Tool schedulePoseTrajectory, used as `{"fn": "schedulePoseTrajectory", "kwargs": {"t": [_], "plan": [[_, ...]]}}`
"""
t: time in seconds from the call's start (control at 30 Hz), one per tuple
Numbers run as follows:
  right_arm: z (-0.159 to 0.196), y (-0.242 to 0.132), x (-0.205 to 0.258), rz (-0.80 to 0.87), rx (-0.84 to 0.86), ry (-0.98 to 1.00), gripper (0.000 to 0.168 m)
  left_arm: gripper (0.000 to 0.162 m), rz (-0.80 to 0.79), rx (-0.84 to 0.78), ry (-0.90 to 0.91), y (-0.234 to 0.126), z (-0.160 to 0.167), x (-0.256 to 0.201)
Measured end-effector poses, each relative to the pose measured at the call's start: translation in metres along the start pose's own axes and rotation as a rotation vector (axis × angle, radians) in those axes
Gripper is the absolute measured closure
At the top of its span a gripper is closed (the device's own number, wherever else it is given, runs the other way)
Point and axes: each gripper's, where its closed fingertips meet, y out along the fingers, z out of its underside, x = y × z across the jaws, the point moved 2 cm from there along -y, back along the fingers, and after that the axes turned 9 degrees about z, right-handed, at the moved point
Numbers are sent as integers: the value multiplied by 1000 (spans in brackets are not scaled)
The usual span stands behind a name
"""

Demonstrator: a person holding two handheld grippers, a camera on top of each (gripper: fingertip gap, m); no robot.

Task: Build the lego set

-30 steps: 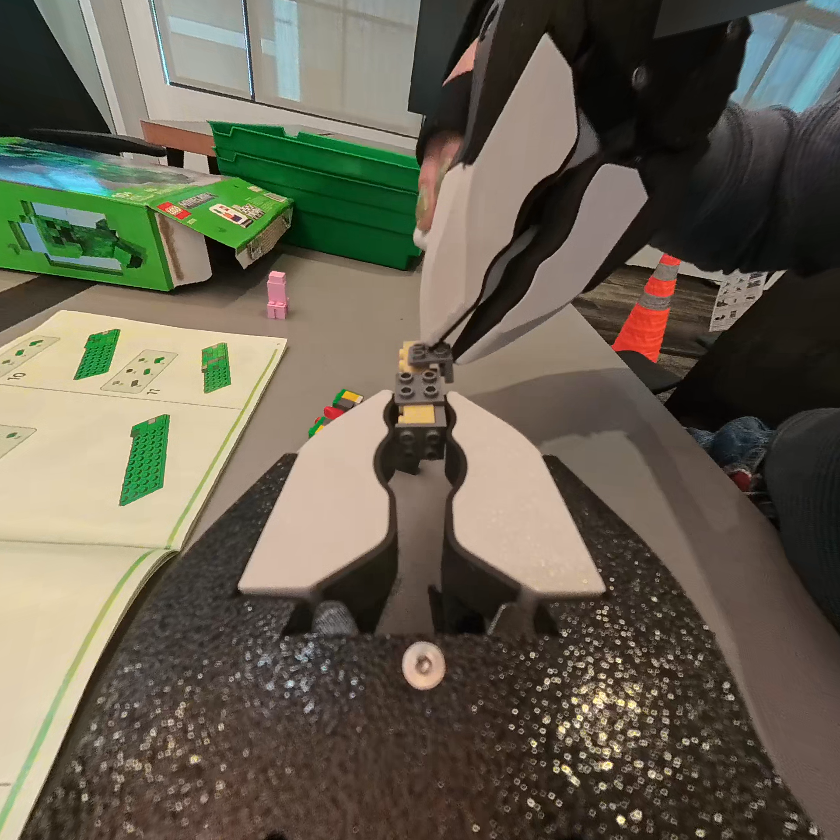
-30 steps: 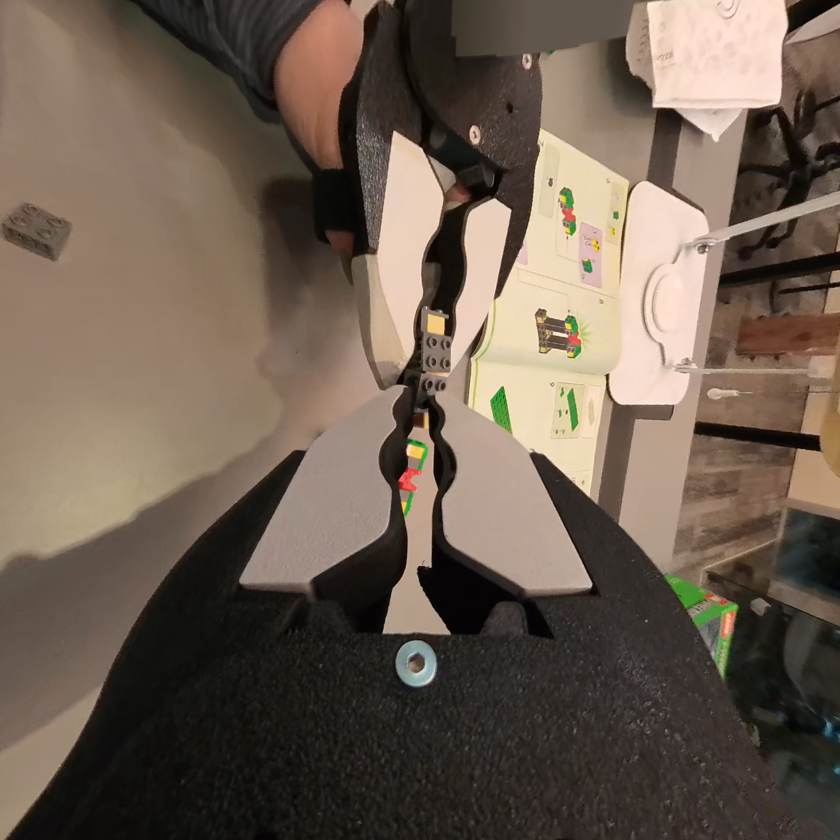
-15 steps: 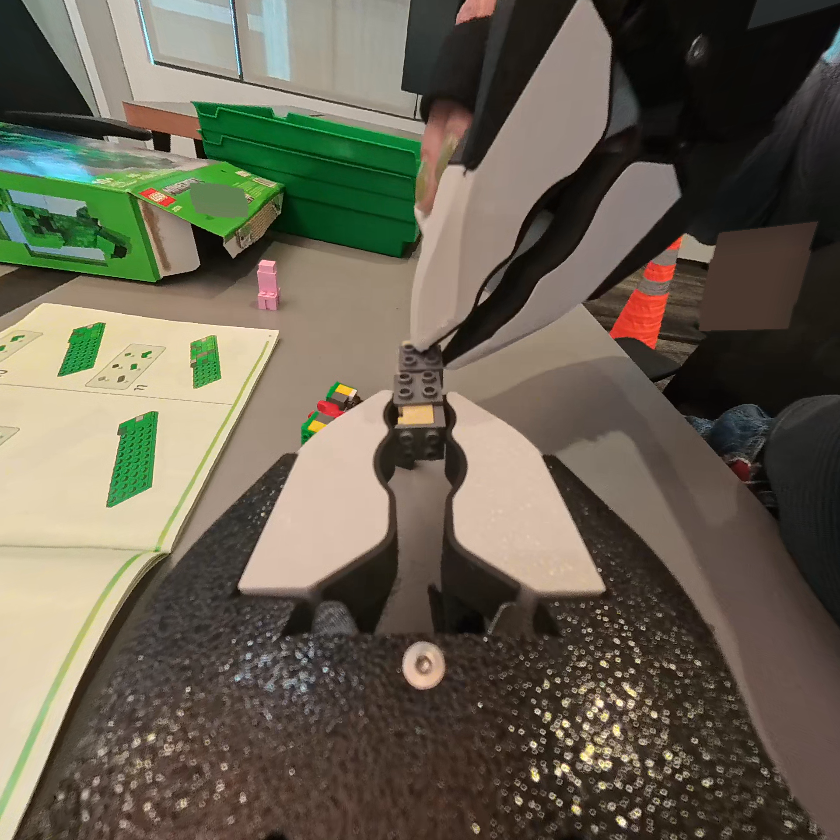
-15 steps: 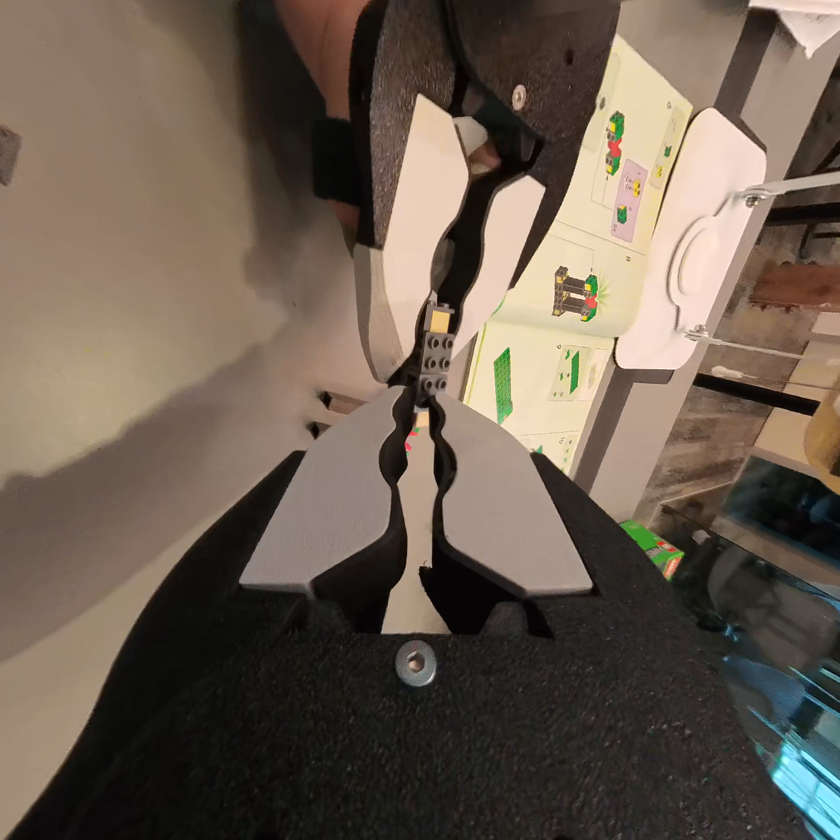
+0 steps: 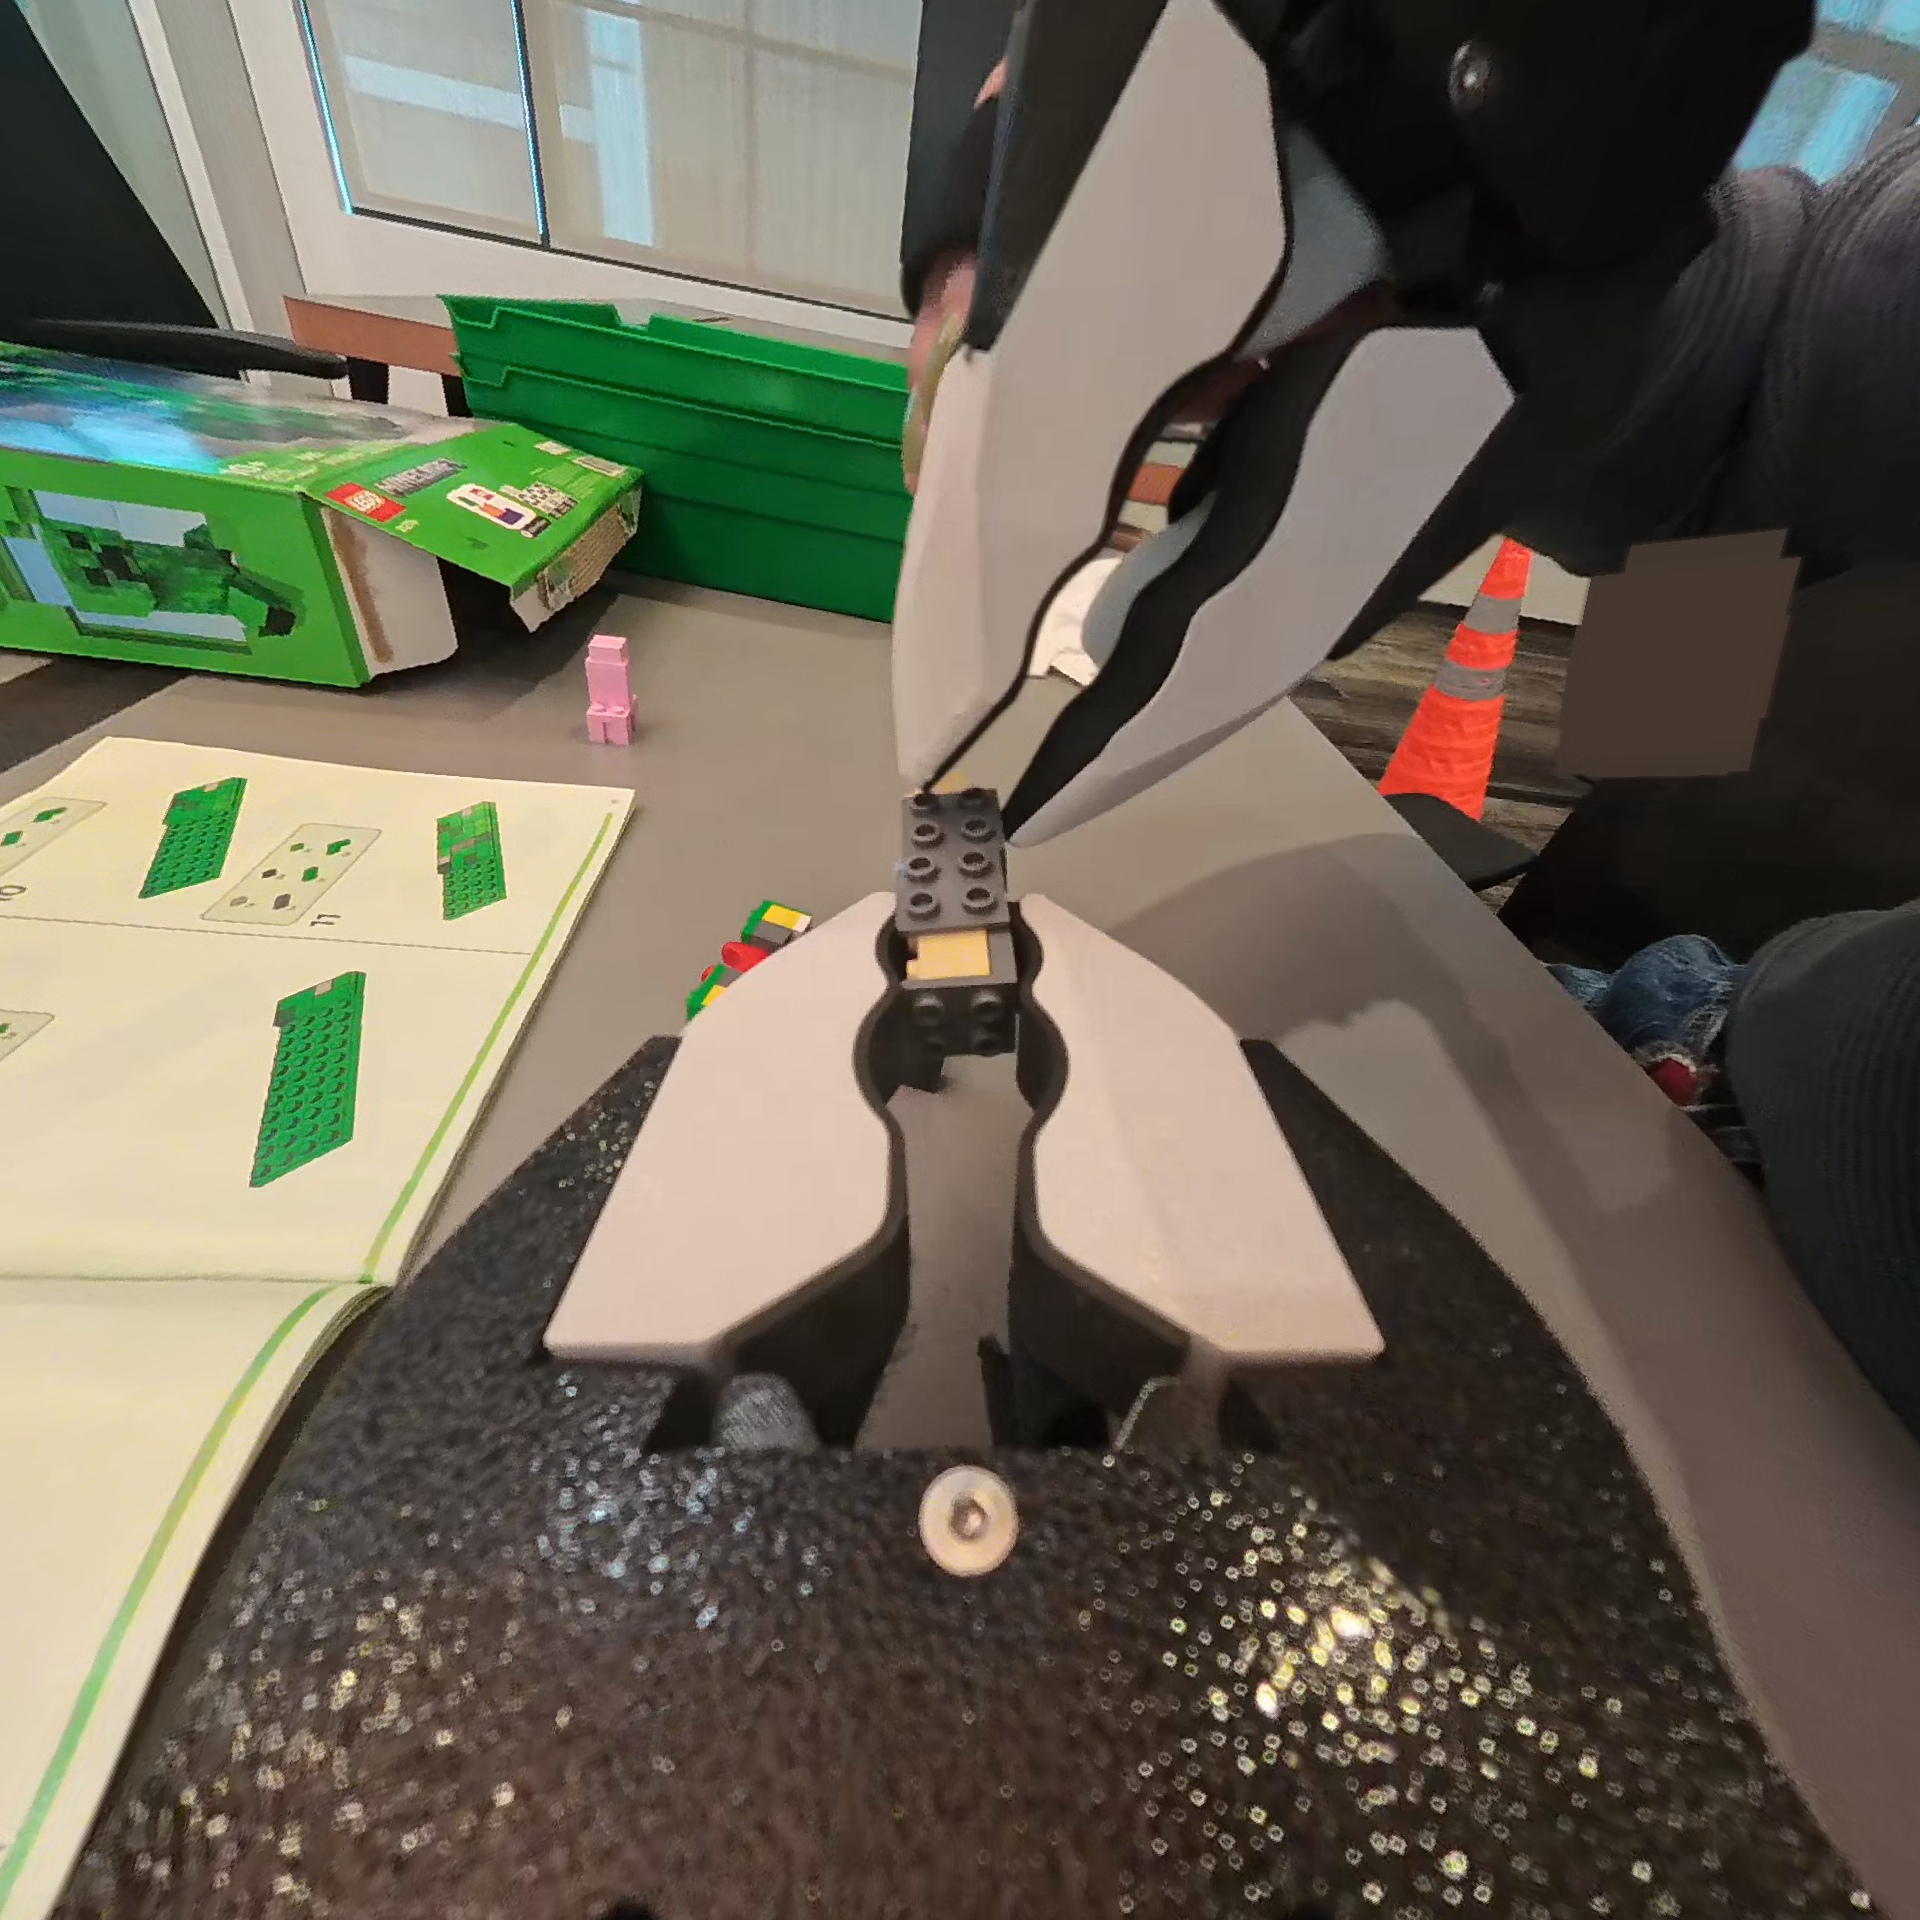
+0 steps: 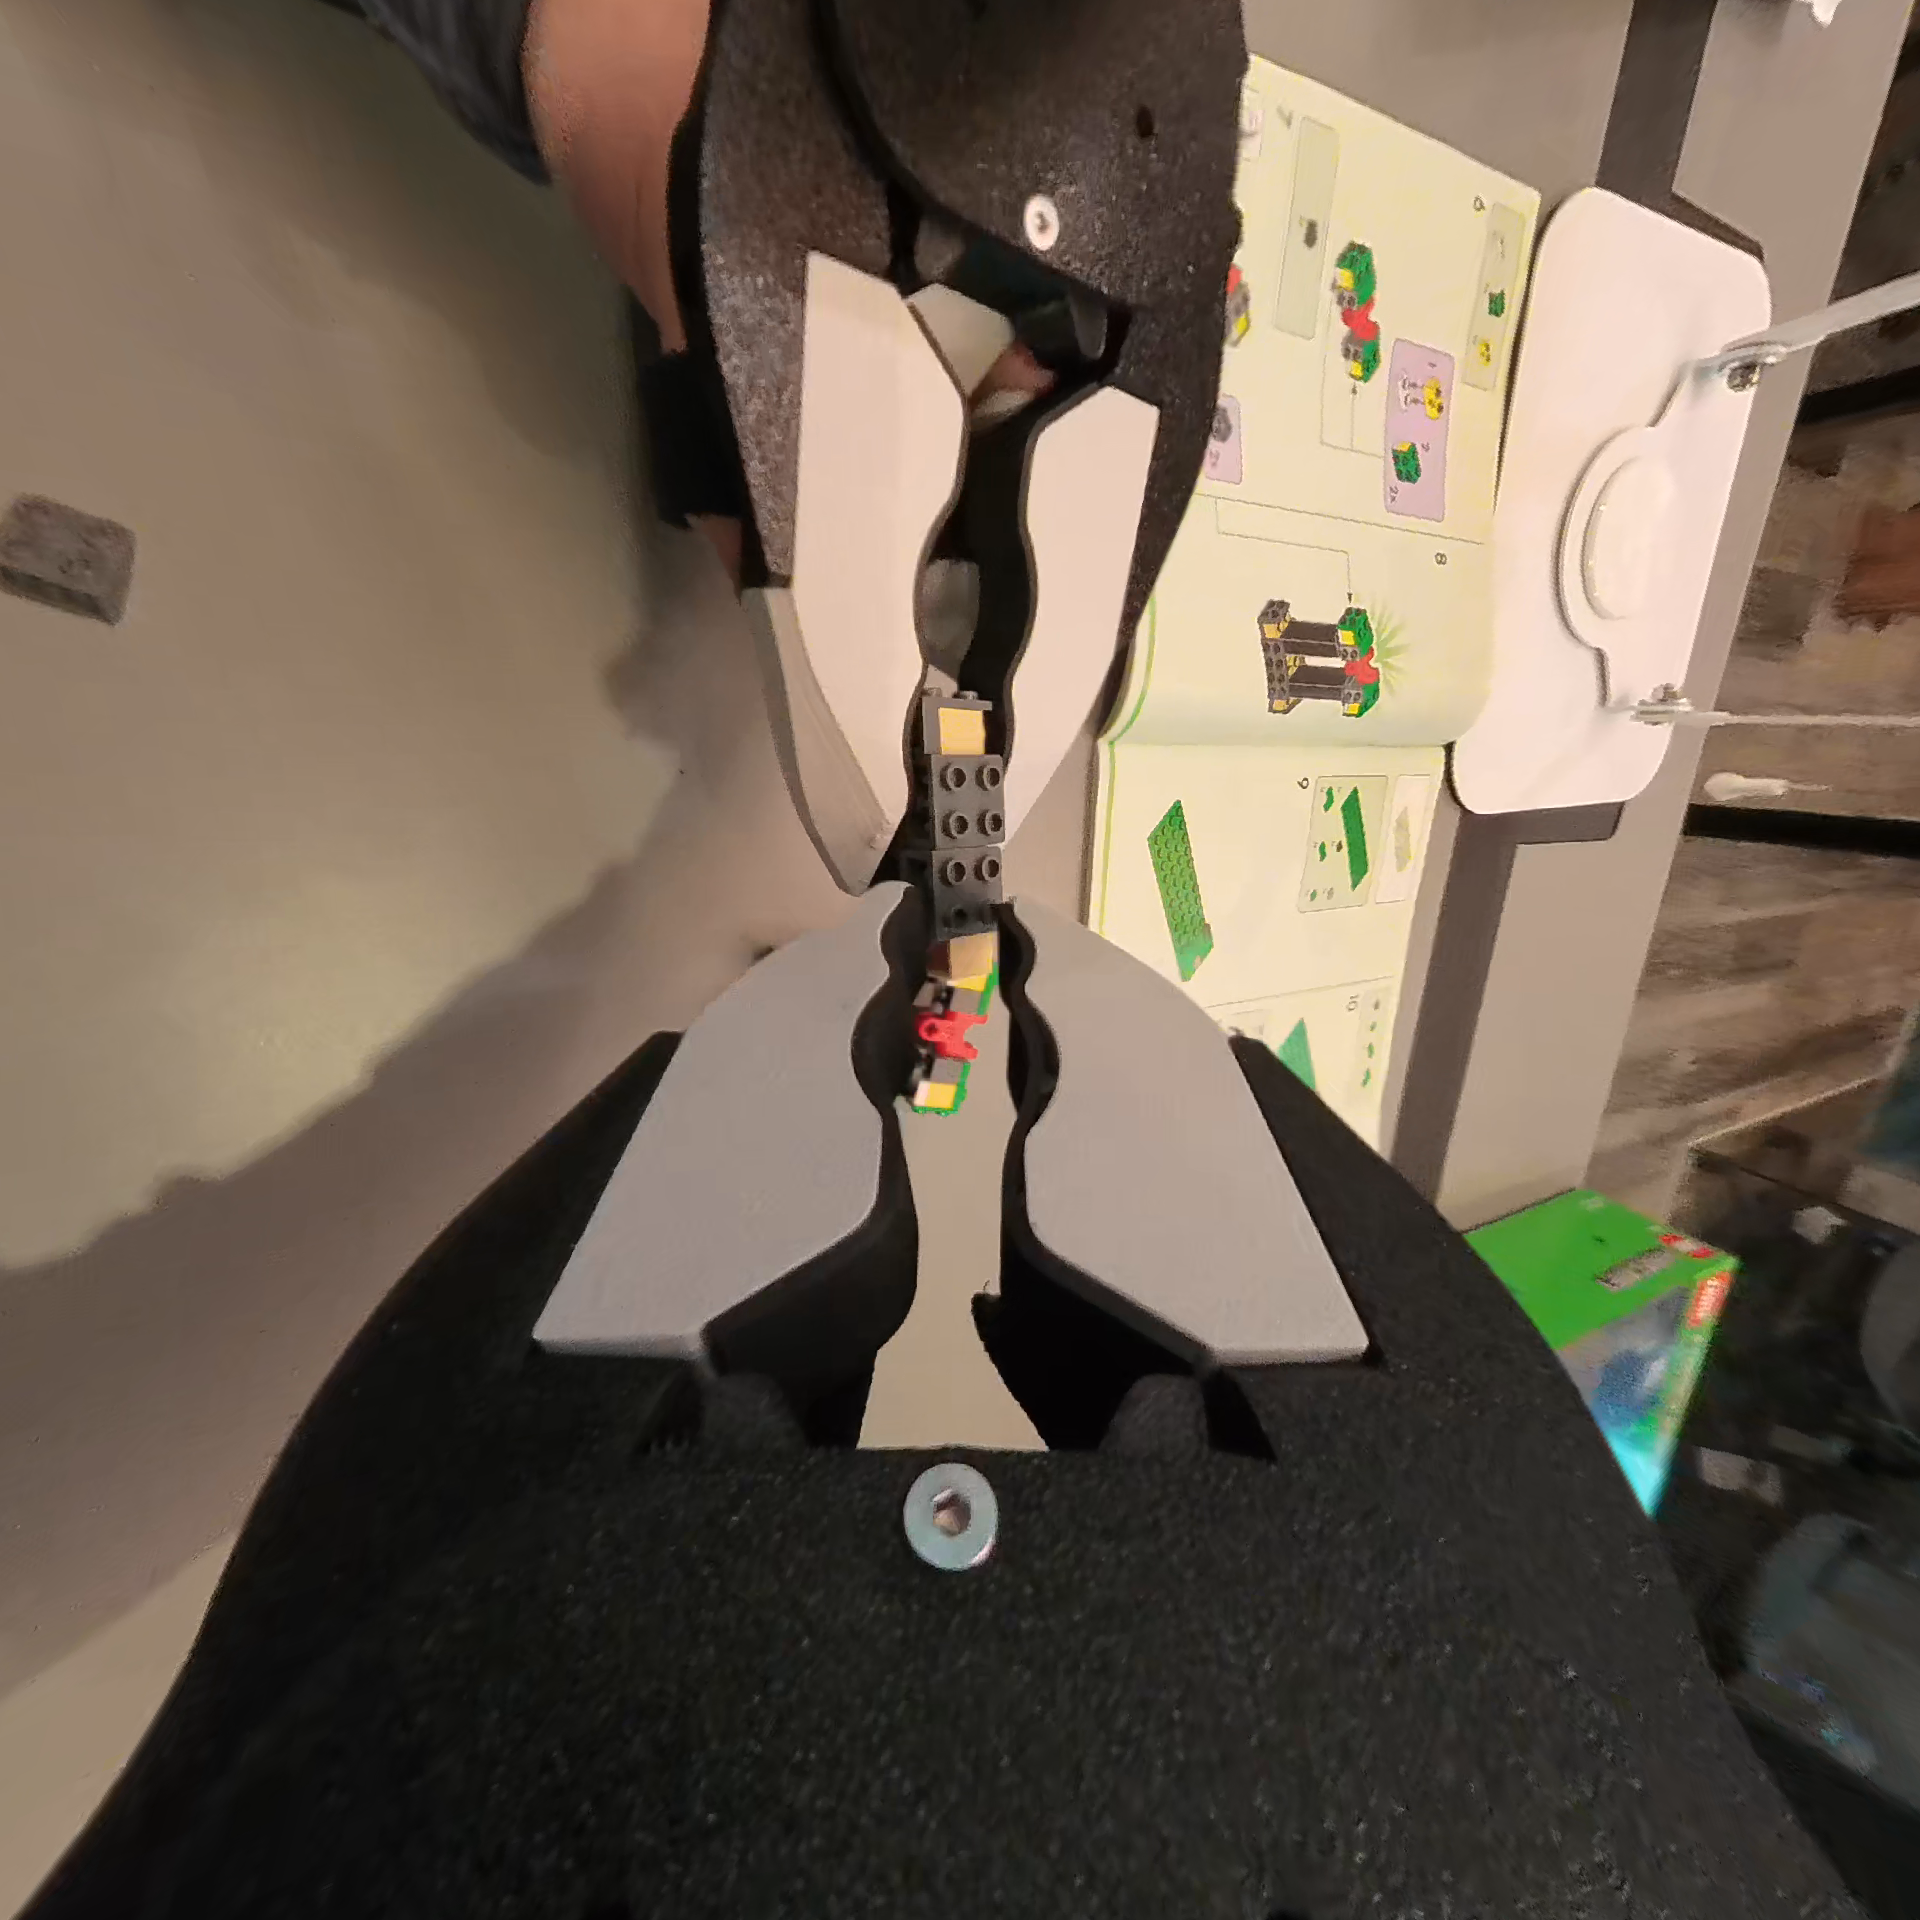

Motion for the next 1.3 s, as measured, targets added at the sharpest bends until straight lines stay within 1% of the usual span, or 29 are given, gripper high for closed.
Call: {"fn": "schedulePoseTrajectory", "kwargs": {"t": [0.2, 0.43, 0.77, 0.87, 0.97, 1.13, 1.3], "plan": [[-4, -6, -4, -21, -62, 155, 152, 146, 4, -41, 54, -4, -7, -3], [-8, -11, -5, -106, -92, 306, 150, 146, 3, -67, 133, -7, -14, -8], [-10, -14, -4, -118, -72, 344, 152, 146, -13, -67, 186, -7, -16, -10], [-9, -14, -6, -99, -61, 355, 146, 146, -11, -72, 194, -7, -17, -11], [-9, -15, -4, -114, -45, 370, 145, 146, -14, -62, 216, -7, -16, -12], [-9, -16, 1, -170, -33, 377, 149, 146, -6, -55, 238, -6, -16, -14], [-8, -16, 3, -180, -21, 365, 152, 146, 0, -48, 248, -5, -15, -16]]}}
